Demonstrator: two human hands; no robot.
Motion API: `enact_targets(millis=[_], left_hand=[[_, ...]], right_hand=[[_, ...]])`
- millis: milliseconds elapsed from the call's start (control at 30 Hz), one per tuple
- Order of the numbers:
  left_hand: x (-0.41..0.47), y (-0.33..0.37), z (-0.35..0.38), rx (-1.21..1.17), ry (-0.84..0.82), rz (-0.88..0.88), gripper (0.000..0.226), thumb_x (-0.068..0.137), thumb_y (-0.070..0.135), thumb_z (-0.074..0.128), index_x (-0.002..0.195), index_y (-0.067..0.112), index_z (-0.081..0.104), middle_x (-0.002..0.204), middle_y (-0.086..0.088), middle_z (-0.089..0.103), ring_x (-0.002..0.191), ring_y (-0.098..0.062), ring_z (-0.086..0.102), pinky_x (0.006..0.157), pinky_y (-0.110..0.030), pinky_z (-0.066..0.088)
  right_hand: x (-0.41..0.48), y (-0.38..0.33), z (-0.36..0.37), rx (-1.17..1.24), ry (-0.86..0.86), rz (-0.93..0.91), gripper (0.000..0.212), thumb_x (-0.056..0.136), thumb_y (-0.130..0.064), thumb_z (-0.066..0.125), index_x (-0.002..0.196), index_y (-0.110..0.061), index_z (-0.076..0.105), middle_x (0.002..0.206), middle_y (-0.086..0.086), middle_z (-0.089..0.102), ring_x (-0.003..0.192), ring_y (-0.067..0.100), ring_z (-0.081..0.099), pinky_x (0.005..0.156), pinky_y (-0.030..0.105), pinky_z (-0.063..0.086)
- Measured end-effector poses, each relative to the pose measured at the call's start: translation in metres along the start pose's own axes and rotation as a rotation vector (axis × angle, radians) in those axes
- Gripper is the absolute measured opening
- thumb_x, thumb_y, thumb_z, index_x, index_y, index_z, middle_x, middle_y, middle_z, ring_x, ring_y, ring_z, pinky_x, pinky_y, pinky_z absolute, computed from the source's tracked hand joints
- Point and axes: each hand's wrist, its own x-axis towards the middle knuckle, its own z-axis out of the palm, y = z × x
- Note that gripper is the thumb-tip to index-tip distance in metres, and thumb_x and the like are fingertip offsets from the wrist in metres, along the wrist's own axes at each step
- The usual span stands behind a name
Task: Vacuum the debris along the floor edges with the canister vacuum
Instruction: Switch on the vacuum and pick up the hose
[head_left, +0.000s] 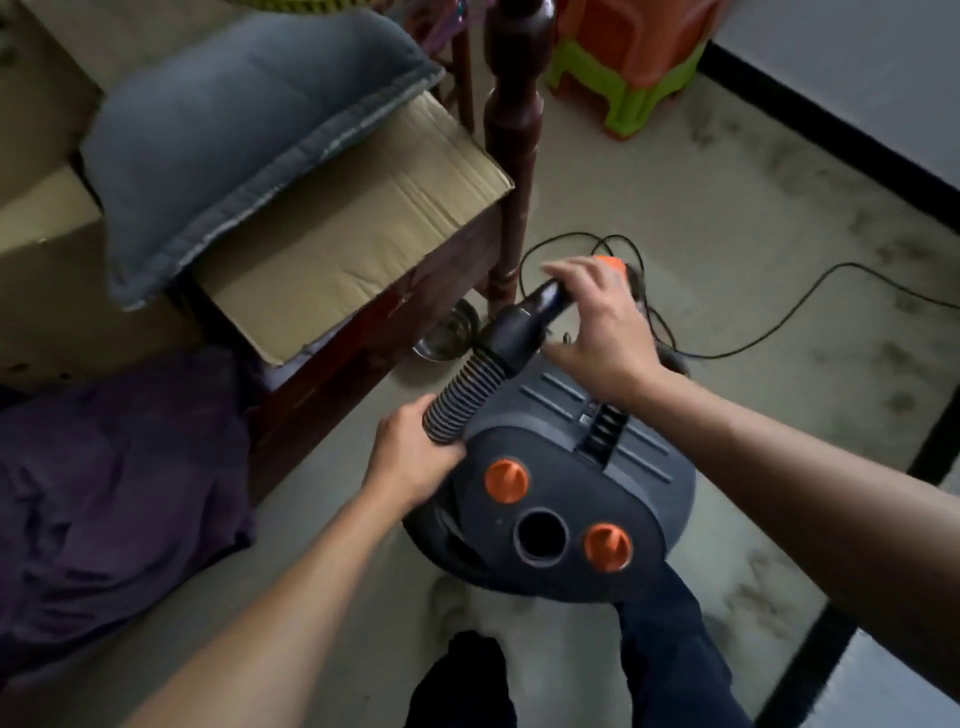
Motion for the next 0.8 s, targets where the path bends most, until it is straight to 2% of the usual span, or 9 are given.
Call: enact_targets(millis=[67,100,167,233,333,467,600,700,800], left_hand=[[-0.020,-0.018,0.004,-0.094,-0.002,-0.084,0.023,0.062,0.017,0.072,0.067,0.026,0.051,0.053,0.009,0.053,0.051,-0.001,0.048,0.045,-0.014,0.034],[-0.031,-0.025,0.008,-0.157,-0.003,-0.127,0.021,0.060,0.018,0.072,0.067,0.024,0.054,0.055,0.008,0.056,0.051,-0.005,0.050,0.047,-0.018,0.038],[-0.049,-0.034,0.016,-0.267,-0.022,-0.181,0.021,0.055,0.021,0.068,0.073,0.019,0.059,0.062,0.004,0.063,0.059,-0.016,0.057,0.056,-0.030,0.047],[-0.067,-0.039,0.027,-0.285,-0.083,-0.190,0.027,0.054,0.023,0.066,0.079,0.016,0.061,0.069,0.000,0.067,0.068,-0.024,0.062,0.063,-0.035,0.051],[-0.094,-0.045,0.044,-0.251,-0.184,-0.167,0.024,0.058,0.025,0.069,0.080,0.021,0.060,0.065,0.006,0.065,0.063,-0.016,0.059,0.057,-0.024,0.048],[-0.114,-0.044,0.060,-0.144,-0.217,-0.071,0.027,0.069,0.019,0.076,0.091,0.016,0.062,0.078,0.000,0.068,0.075,-0.021,0.063,0.065,-0.031,0.049],[-0.122,-0.021,0.074,-0.072,-0.345,0.094,0.040,0.071,0.029,0.073,0.106,0.020,0.057,0.088,-0.005,0.069,0.088,-0.031,0.064,0.073,-0.037,0.050],[-0.112,0.002,0.084,0.187,-0.511,0.271,0.045,0.069,0.050,0.072,0.100,0.028,0.048,0.099,0.002,0.066,0.096,-0.026,0.060,0.072,-0.034,0.045],[-0.092,0.022,0.091,0.277,-0.546,0.346,0.044,0.070,0.055,0.074,0.100,0.029,0.055,0.099,0.009,0.060,0.094,-0.016,0.059,0.077,-0.034,0.048]], right_hand=[[-0.010,-0.008,0.019,0.201,0.100,0.358,0.072,0.077,-0.026,0.075,0.142,-0.018,0.044,0.139,0.009,0.047,0.128,0.024,0.043,0.106,0.029,0.033],[-0.016,-0.011,0.028,0.322,0.073,0.533,0.071,0.080,-0.032,0.075,0.142,-0.016,0.043,0.139,0.010,0.048,0.127,0.024,0.047,0.106,0.029,0.035],[-0.030,-0.018,0.046,0.673,-0.082,0.802,0.063,0.083,-0.046,0.072,0.132,-0.013,0.051,0.129,0.012,0.059,0.113,0.024,0.061,0.099,0.038,0.048],[-0.042,-0.027,0.060,1.004,-0.254,0.948,0.054,0.084,-0.056,0.066,0.116,-0.014,0.056,0.114,0.013,0.068,0.094,0.023,0.071,0.090,0.041,0.053],[-0.049,-0.030,0.073,1.123,-0.308,0.963,0.055,0.085,-0.056,0.065,0.117,-0.012,0.055,0.108,0.012,0.069,0.087,0.022,0.070,0.087,0.040,0.054],[-0.056,-0.026,0.066,1.041,-0.290,0.929,0.044,0.084,-0.045,0.073,0.108,-0.009,0.063,0.095,0.011,0.068,0.065,0.016,0.067,0.055,0.025,0.053],[-0.073,-0.011,0.044,1.052,-0.294,0.898,0.027,0.080,-0.026,0.079,0.090,-0.008,0.061,0.078,0.013,0.067,0.062,0.022,0.063,0.062,0.031,0.056],[-0.089,0.014,0.015,1.045,-0.174,0.855,0.018,0.081,-0.009,0.073,0.085,-0.008,0.056,0.070,0.011,0.059,0.058,0.023,0.058,0.060,0.033,0.053],[-0.113,0.048,-0.018,0.740,-0.139,0.748,0.016,0.078,-0.005,0.070,0.081,-0.011,0.055,0.060,0.006,0.060,0.052,0.019,0.057,0.049,0.028,0.050]])
